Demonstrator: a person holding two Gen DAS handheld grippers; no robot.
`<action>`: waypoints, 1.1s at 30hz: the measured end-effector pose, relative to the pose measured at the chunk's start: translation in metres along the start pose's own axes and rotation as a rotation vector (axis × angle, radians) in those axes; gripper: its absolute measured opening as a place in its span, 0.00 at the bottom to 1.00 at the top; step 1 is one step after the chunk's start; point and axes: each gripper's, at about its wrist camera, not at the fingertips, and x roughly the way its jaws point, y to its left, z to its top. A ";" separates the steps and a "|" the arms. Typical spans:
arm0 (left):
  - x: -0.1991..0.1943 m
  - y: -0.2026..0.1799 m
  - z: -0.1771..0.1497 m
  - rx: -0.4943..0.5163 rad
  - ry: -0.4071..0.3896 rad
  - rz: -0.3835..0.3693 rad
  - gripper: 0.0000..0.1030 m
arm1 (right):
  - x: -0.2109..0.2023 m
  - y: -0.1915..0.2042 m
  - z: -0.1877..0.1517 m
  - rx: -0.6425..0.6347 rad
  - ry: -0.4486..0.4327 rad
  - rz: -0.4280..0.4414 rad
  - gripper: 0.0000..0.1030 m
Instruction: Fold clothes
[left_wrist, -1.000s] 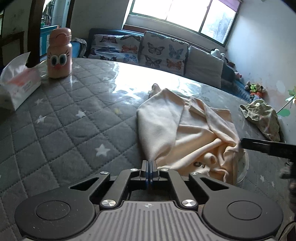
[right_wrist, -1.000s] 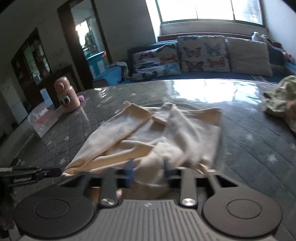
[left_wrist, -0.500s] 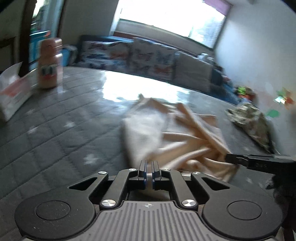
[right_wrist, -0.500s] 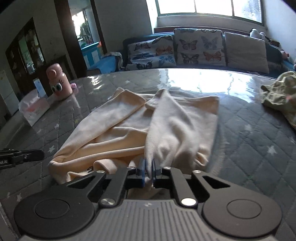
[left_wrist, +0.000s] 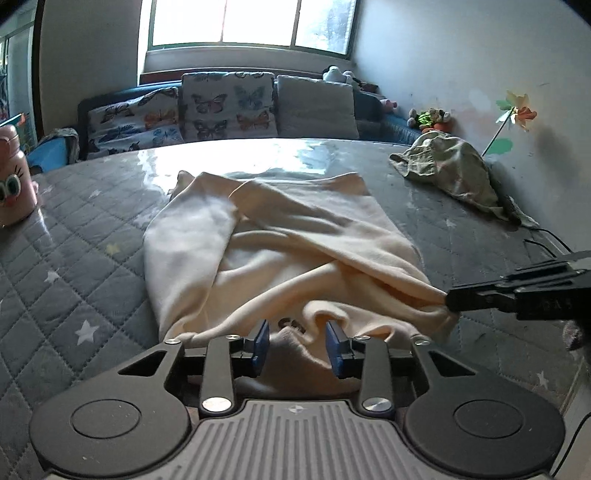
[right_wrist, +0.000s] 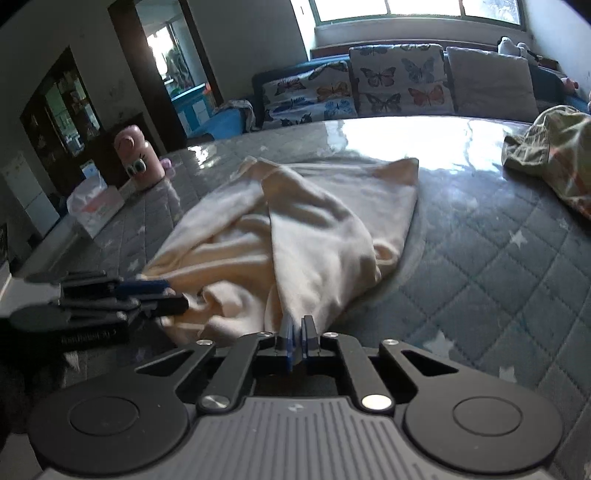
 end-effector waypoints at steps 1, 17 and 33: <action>0.001 0.001 -0.001 0.004 0.003 0.001 0.36 | 0.000 0.001 -0.001 -0.009 0.002 -0.003 0.04; -0.017 0.005 -0.016 0.014 -0.022 -0.031 0.06 | 0.052 0.071 0.007 -0.313 0.052 0.059 0.24; -0.034 0.008 -0.024 0.027 -0.033 -0.038 0.14 | 0.010 0.067 -0.019 -0.333 0.072 0.102 0.03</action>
